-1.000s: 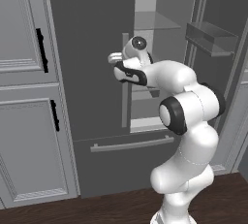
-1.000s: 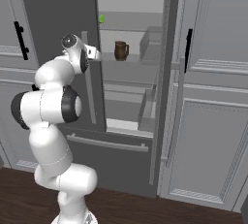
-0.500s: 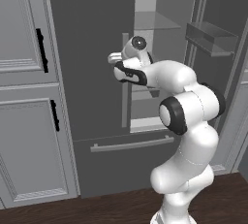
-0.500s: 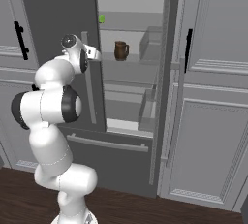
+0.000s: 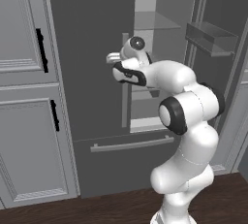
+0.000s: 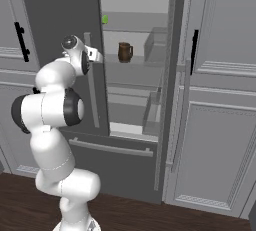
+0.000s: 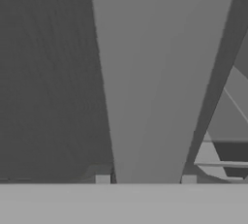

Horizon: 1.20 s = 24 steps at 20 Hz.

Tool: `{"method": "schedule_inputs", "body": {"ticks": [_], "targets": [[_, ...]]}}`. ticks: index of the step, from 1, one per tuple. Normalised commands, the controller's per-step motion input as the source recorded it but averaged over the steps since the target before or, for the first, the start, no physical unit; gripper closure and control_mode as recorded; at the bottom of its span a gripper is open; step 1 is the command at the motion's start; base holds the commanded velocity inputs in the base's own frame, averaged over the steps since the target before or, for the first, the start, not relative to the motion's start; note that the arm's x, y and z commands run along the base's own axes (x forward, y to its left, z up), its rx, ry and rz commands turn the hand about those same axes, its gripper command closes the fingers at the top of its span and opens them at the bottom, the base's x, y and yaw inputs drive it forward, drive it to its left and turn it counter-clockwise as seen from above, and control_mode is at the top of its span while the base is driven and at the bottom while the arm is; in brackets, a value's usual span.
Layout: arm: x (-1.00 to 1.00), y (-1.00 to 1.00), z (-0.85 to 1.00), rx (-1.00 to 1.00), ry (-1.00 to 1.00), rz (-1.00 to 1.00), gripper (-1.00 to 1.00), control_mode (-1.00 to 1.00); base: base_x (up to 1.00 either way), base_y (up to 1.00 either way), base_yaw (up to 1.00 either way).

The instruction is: Grab a lemon wedge from the fridge and one ice cube from the ice bowl, and put them in the glass of lemonade.

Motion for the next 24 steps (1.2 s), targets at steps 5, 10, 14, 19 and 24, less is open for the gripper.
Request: {"method": "schedule_inputs", "body": {"ticks": [5,10,14,19,24], "targets": [[-0.08,0.78,0.21,0.0,-0.05,0.03,1.0,-1.0,0.0,0.0,0.0],[-0.3,0.74,0.35,0.0,-0.02,0.06,1.0,-1.0,0.0,0.0,0.0],[-0.56,0.75,0.46,0.0,0.0,0.08,1.0,-1.0,0.0,0.0,0.0],[-0.81,0.72,0.59,-0.01,0.0,0.07,1.0,-1.0,0.0,0.0,0.0],[-0.88,0.63,0.63,-0.04,0.0,0.07,1.0,-1.0,0.0,0.0,0.0]]}}
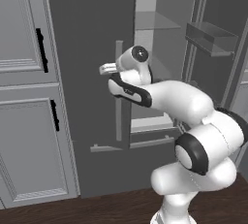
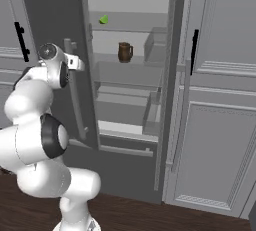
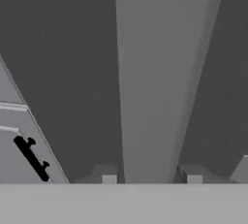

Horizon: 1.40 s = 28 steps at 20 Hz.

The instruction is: Grab a lemon wedge from the fridge and one ice cube from the ice bowl, and put them in the glass of lemonade.

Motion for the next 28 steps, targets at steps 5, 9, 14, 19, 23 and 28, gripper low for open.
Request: {"method": "schedule_inputs", "body": {"ticks": [5,9,14,19,23,28], "targets": [[-0.7,0.86,0.69,-0.13,0.0,0.07,1.0,-1.0,0.0,0.0,0.0],[-0.64,0.56,0.52,-0.13,0.04,0.0,1.0,-1.0,0.0,0.0,0.0],[-0.73,0.59,0.51,-0.11,0.01,0.0,-1.0,-1.0,0.0,0.0,0.0],[-0.79,0.02,0.7,-0.04,-0.02,0.03,-1.0,-1.0,0.0,0.0,0.0],[-0.65,-0.63,0.8,0.0,-0.01,0.0,-1.0,-1.0,0.0,0.0,0.0],[0.22,-1.0,0.4,0.11,0.28,0.0,-1.0,-1.0,0.0,0.0,0.0]]}}
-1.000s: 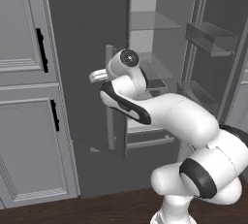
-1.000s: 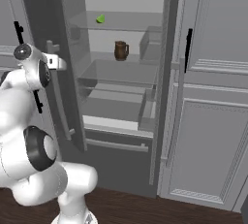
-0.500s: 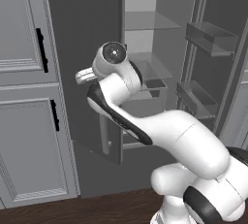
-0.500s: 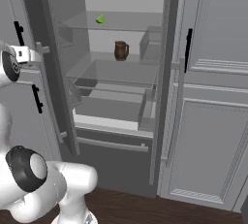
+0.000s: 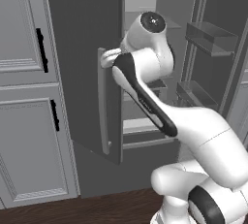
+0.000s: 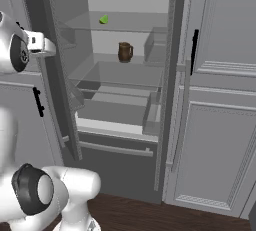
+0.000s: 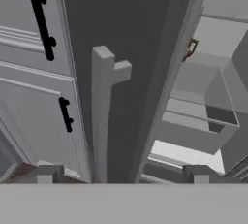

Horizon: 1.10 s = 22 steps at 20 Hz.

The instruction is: Grab a lemon wedge from the fridge and one ice cube from the ice bowl, and put them in the glass of lemonade.

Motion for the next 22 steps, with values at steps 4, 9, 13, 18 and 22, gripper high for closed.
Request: {"method": "schedule_inputs", "body": {"ticks": [4,9,13,18,22], "targets": [[0.96,-1.0,-0.2,0.4,0.48,0.0,-1.0,-1.0,0.0,0.0,0.0],[0.76,-0.98,-0.45,0.35,0.33,0.01,-1.0,-1.0,0.0,0.0,0.0],[0.19,-0.26,-0.61,0.26,0.03,0.05,-1.0,-1.0,0.0,0.0,0.0],[0.61,0.29,-0.45,0.12,-0.02,0.01,-1.0,-1.0,0.0,0.0,0.0],[0.87,0.34,-0.44,0.1,-0.02,0.0,-1.0,-1.0,0.0,0.0,0.0]]}}
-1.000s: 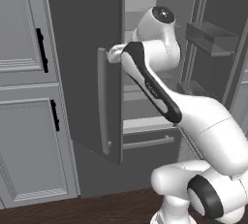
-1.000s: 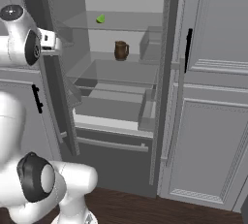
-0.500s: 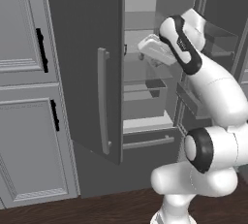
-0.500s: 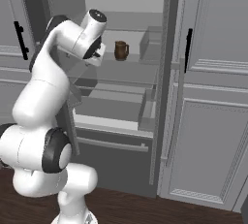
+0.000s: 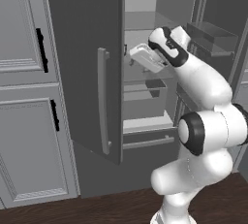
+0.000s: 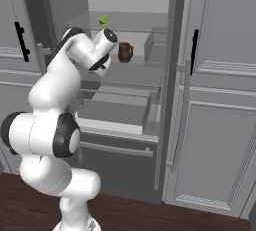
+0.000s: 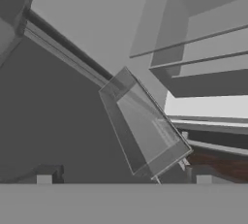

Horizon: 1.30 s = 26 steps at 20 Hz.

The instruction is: Grab a lemon wedge from the fridge and one ice cube from the ice bowl, and put them in the glass of lemonade.

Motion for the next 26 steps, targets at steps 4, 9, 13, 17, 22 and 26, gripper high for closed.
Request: {"method": "schedule_inputs", "body": {"ticks": [4,9,13,17,22,26], "targets": [[0.41,0.24,-0.42,0.11,-0.03,0.02,-1.0,-1.0,0.0,0.0,0.0],[0.18,0.32,-0.29,0.08,-0.05,0.04,-1.0,-1.0,0.0,0.0,0.0],[0.12,0.43,-0.1,0.04,-0.02,0.03,-1.0,-1.0,0.0,0.0,0.0],[0.0,0.7,0.0,0.0,0.0,0.05,-1.0,-1.0,0.0,0.0,0.0],[-0.23,0.75,0.0,0.0,0.0,0.06,-1.0,-1.0,0.0,0.0,0.0],[-0.68,0.76,0.0,0.0,-0.03,0.07,-1.0,-1.0,0.0,0.0,0.0]]}}
